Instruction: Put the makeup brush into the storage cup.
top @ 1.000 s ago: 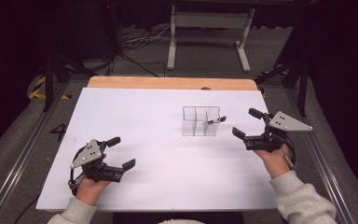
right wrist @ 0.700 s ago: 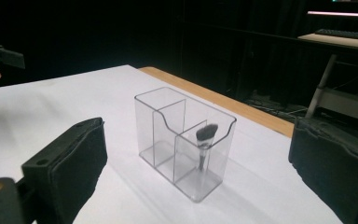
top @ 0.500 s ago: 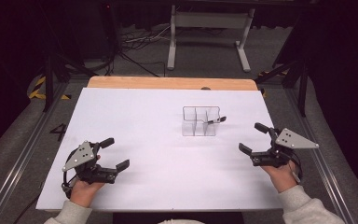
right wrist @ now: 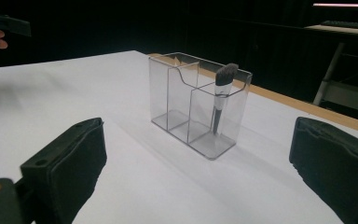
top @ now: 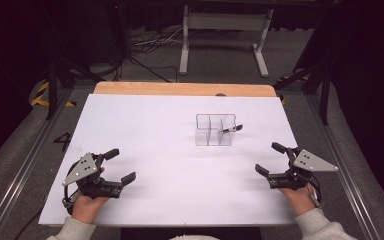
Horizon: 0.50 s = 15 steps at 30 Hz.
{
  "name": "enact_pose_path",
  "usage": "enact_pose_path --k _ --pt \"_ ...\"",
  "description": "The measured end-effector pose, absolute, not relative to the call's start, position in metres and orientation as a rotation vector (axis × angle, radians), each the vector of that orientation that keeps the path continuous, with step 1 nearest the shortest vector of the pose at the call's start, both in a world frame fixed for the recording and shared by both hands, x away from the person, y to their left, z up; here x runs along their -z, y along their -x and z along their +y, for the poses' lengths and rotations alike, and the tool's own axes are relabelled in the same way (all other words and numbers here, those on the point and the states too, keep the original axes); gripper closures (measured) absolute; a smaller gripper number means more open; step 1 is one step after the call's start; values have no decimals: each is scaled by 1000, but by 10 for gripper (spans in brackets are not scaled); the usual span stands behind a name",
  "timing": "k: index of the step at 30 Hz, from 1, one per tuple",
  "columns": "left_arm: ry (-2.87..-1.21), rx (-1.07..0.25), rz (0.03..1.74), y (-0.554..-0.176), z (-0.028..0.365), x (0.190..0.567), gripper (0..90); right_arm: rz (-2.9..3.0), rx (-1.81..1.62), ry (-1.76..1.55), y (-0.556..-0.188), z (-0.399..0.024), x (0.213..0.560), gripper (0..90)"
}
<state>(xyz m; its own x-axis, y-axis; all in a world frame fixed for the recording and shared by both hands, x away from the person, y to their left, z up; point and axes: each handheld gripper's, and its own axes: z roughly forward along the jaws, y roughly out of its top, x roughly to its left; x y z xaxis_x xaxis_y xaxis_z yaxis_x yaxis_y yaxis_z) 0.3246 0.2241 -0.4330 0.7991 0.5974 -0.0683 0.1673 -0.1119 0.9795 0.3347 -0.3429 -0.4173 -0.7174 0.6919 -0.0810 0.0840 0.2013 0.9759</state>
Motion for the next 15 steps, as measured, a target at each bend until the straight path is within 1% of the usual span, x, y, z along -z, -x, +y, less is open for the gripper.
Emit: enact_pose_path --k 15 --pt "-1699 -431 592 -326 226 442 25 1964 -1549 -766 -336 -345 444 44"
